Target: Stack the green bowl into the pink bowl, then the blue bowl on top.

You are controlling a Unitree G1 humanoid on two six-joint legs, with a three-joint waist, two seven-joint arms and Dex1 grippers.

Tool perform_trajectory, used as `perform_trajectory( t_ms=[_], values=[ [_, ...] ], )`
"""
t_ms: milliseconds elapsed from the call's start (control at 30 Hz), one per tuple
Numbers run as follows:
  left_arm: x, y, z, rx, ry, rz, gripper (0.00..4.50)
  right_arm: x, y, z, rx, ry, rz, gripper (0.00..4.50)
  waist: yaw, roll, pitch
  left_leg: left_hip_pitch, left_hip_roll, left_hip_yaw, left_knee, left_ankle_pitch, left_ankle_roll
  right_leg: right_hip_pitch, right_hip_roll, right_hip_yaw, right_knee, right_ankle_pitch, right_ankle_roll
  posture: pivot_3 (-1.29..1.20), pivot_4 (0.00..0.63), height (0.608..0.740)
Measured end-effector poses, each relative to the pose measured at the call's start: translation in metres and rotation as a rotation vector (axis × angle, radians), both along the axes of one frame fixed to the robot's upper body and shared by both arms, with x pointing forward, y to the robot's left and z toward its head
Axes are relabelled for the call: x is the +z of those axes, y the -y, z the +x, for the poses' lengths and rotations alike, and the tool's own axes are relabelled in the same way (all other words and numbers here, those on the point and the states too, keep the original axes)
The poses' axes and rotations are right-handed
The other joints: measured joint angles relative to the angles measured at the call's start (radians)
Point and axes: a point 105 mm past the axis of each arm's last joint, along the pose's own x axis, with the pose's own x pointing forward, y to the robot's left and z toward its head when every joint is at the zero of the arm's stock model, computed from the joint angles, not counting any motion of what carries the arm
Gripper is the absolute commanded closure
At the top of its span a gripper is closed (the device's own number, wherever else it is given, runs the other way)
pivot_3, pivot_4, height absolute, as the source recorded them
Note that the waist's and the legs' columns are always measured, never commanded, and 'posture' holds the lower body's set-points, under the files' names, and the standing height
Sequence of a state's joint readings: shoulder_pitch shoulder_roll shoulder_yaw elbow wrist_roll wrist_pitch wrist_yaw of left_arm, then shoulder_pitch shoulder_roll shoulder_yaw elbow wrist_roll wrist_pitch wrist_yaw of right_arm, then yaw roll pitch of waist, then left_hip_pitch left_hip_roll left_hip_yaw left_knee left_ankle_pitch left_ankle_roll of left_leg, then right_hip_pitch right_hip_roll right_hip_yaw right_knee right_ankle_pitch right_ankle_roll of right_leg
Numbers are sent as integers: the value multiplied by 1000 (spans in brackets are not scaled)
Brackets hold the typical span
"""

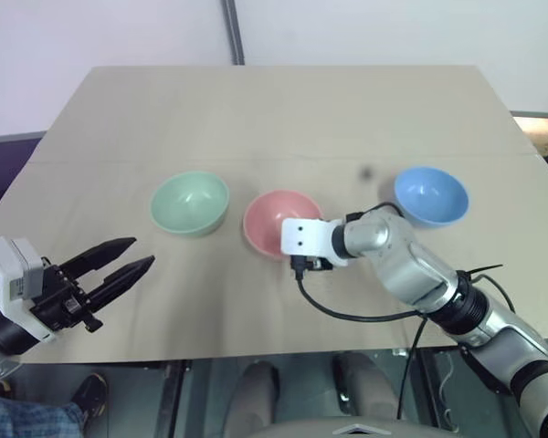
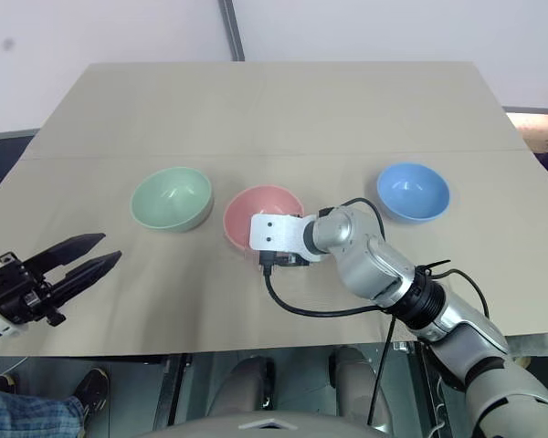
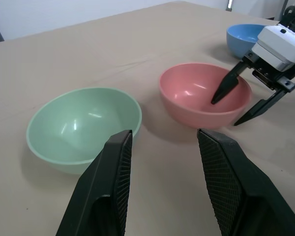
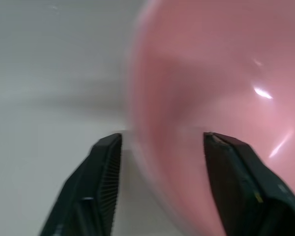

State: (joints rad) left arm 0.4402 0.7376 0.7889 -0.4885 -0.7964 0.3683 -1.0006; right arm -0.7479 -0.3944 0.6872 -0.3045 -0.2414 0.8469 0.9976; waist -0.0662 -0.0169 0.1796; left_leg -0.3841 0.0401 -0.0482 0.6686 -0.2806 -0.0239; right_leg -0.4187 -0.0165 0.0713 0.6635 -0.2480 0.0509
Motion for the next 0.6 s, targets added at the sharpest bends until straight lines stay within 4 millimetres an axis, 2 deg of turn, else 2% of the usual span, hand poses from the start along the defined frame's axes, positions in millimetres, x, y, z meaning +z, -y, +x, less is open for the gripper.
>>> perform_trajectory(
  t_ms=[67,200,267,367,400,533,600],
  values=[
    [0,0,0,1,-3,0,2255,9,7,-3,-9,-51,37,1681,2,0,0,0,0,0,0,0,0,0,0,0,0,0,0,0,150,740],
    [-1,0,-1,1,-3,0,2255,41,27,-7,-18,-117,128,1681,5,0,0,0,0,-1,0,0,0,1,0,-1,0,0,0,0,150,740],
    [0,0,0,1,-3,0,2255,46,31,-8,-23,-136,151,1681,5,0,0,0,0,-1,0,0,0,1,0,-1,0,0,0,0,150,740],
    [1,-2,1,1,2,-2,2255,75,46,-16,-22,-244,319,1681,6,0,0,0,0,-1,0,0,0,1,0,-1,0,0,0,0,150,740],
    [1,-2,1,1,2,-2,2255,78,48,-16,-23,-246,330,1681,6,0,0,0,0,-1,0,0,0,1,0,-1,0,0,0,0,150,740],
    [2,-3,2,4,12,-2,2255,102,73,-21,-23,-323,528,1681,11,0,0,0,0,-1,0,0,0,2,0,-1,-1,0,0,0,150,740],
    [2,-7,3,18,12,3,2255,103,90,-23,-35,-364,582,1681,16,0,0,0,0,0,0,0,0,2,0,-1,-2,0,0,0,150,740]
  ],
)
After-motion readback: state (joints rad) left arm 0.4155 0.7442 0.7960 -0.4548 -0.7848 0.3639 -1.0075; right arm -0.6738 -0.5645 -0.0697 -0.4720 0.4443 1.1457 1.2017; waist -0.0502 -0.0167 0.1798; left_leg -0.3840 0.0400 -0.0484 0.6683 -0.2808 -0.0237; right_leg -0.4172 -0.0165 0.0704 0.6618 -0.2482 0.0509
